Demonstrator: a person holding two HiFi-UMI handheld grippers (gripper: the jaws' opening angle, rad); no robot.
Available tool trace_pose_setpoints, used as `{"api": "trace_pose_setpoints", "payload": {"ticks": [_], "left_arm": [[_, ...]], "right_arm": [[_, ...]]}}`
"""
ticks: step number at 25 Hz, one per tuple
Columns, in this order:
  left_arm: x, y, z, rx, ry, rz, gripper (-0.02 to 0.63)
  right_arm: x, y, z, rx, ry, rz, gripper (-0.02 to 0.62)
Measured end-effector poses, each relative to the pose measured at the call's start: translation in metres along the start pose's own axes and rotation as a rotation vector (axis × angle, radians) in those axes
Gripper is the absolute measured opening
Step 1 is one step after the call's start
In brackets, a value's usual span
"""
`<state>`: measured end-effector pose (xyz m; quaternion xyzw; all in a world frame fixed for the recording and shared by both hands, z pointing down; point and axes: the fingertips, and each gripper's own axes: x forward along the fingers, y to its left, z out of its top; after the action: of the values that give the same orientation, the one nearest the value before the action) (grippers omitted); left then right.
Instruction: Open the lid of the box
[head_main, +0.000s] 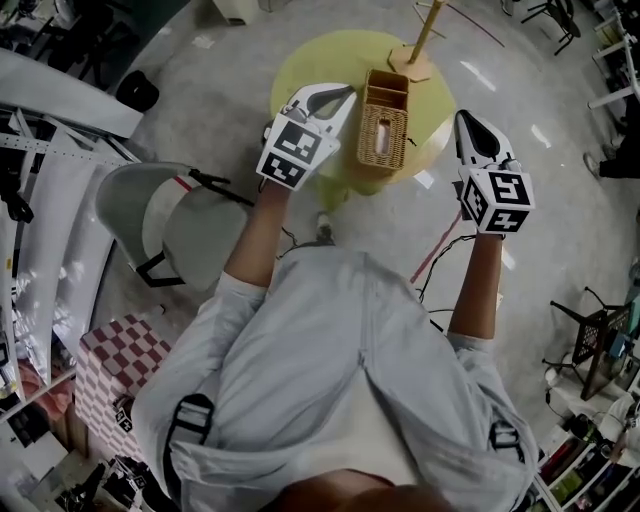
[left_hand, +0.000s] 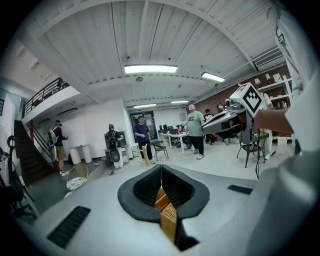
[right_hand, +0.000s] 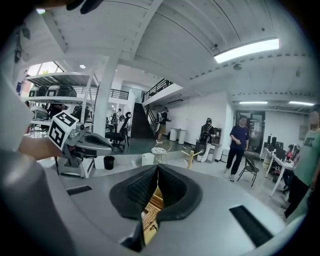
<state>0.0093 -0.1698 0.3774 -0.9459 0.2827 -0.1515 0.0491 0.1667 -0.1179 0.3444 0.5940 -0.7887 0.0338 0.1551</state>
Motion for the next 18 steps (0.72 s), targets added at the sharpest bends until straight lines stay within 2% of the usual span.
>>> {"api": "trace_pose_setpoints", "payload": {"ticks": [9, 18], "left_arm": [[0.021, 0.042, -0.024, -0.029, 0.017, -0.070, 0.029], [0.049, 0.056, -0.051, -0.085, 0.061, -0.085, 0.029]], "right_arm": [[0.040, 0.001, -0.004, 0.031, 0.044, -0.055, 0.025], [0.076, -0.008, -0.026, 0.047, 0.093, -0.026, 0.025]]}}
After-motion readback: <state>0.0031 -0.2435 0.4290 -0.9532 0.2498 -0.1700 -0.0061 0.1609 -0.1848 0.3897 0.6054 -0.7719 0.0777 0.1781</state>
